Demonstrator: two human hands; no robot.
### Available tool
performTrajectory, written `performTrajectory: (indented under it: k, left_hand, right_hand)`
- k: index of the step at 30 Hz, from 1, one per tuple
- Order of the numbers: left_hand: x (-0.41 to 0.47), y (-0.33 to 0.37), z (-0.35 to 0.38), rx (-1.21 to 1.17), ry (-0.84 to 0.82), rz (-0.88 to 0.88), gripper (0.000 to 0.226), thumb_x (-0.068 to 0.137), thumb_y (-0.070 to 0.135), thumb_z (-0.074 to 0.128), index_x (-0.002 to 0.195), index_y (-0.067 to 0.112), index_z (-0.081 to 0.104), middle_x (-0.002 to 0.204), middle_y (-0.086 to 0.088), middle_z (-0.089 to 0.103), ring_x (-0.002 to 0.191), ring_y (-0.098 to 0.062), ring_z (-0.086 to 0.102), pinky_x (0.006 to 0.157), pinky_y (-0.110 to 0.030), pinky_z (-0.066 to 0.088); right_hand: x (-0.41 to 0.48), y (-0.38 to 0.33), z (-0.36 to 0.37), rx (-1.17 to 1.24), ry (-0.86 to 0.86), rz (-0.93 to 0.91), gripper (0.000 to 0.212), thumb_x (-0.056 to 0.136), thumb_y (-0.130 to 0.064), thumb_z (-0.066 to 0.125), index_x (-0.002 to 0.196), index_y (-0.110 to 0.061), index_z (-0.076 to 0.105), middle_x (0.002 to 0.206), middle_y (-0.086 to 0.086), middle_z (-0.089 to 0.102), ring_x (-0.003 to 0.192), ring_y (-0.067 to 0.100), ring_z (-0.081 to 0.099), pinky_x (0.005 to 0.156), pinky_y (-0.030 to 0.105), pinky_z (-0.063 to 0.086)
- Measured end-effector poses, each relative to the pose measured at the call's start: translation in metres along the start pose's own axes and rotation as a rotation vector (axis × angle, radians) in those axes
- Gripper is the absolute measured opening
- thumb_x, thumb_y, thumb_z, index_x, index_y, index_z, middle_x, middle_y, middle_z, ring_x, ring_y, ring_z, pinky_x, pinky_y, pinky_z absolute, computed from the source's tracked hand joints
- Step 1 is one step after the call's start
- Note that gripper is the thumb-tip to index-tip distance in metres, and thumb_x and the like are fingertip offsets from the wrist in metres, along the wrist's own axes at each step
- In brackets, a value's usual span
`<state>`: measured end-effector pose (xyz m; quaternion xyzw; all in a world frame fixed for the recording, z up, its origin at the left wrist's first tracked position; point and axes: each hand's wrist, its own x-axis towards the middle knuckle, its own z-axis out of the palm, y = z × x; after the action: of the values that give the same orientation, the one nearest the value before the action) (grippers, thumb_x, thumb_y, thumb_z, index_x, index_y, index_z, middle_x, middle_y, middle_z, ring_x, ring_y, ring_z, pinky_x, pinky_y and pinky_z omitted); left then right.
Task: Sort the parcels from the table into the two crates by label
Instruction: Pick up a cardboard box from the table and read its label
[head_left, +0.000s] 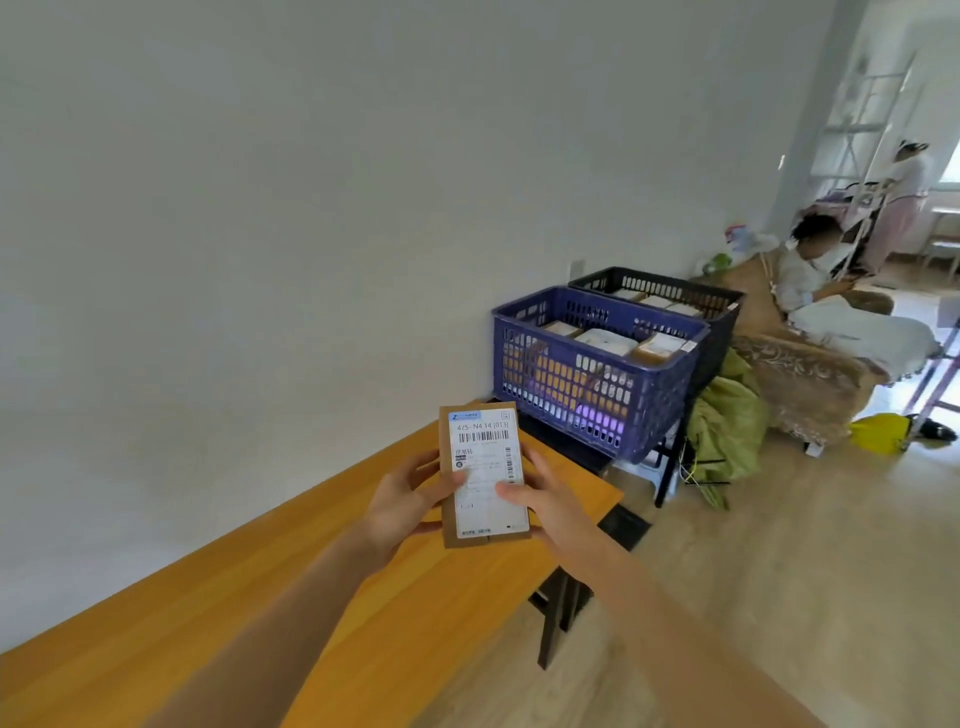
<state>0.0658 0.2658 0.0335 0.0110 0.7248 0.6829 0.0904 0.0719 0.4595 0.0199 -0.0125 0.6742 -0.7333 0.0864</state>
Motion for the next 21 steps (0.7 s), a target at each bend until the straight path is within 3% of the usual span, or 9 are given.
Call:
performTrajectory:
  k: [4, 8, 12, 16, 21]
  left_hand:
    - [0.033, 0.005, 0.079, 0.027, -0.004, -0.022, 0.066, 0.082, 0.037, 0.073, 0.138, 0.022, 0.043, 0.131, 0.001, 0.059, 0.106, -0.02, 0.066, 0.085, -0.048, 0.057]
    - [0.06, 0.006, 0.163, 0.036, -0.015, -0.075, 0.063, 0.083, 0.037, 0.072, 0.137, 0.024, 0.043, 0.13, 0.001, 0.059, 0.107, -0.019, 0.065, 0.085, -0.046, 0.057]
    - [0.085, 0.008, 0.236, 0.046, -0.037, -0.129, 0.064, 0.083, 0.038, 0.072, 0.138, 0.025, 0.042, 0.131, 0.001, 0.058, 0.108, -0.018, 0.064, 0.086, -0.045, 0.057]
    - [0.11, 0.021, 0.293, 0.074, -0.083, -0.149, 0.052, 0.087, 0.032, 0.069, 0.132, 0.026, 0.044, 0.127, 0.002, 0.06, 0.104, -0.015, 0.065, 0.076, -0.036, 0.059]
    - [0.161, 0.033, 0.344, 0.079, -0.129, -0.137, 0.047, 0.087, 0.031, 0.069, 0.128, 0.025, 0.048, 0.122, 0.003, 0.063, 0.106, -0.017, 0.064, 0.084, -0.043, 0.058]
  right_hand:
    - [0.004, -0.004, -0.08, -0.001, 0.022, -0.003, 0.06, 0.089, -0.012, 0.065, 0.134, -0.042, 0.04, 0.12, -0.009, 0.065, 0.102, 0.013, 0.065, 0.073, 0.031, 0.058]
    - [0.01, 0.002, -0.161, 0.004, 0.089, 0.027, 0.067, 0.084, -0.012, 0.07, 0.139, -0.037, 0.041, 0.12, -0.005, 0.064, 0.107, 0.02, 0.063, 0.087, 0.047, 0.056]
    - [0.012, 0.004, -0.235, 0.015, 0.123, 0.04, 0.061, 0.086, -0.012, 0.069, 0.135, -0.035, 0.042, 0.12, -0.003, 0.064, 0.107, 0.021, 0.064, 0.087, 0.045, 0.057]
    - [0.017, 0.003, -0.295, 0.052, 0.156, 0.046, 0.063, 0.086, -0.01, 0.069, 0.138, -0.033, 0.042, 0.121, 0.0, 0.065, 0.105, 0.021, 0.066, 0.086, 0.045, 0.057]
    - [0.044, -0.008, -0.355, 0.068, 0.222, 0.031, 0.074, 0.077, -0.014, 0.074, 0.141, -0.03, 0.04, 0.123, 0.004, 0.064, 0.109, 0.026, 0.063, 0.089, 0.05, 0.055]
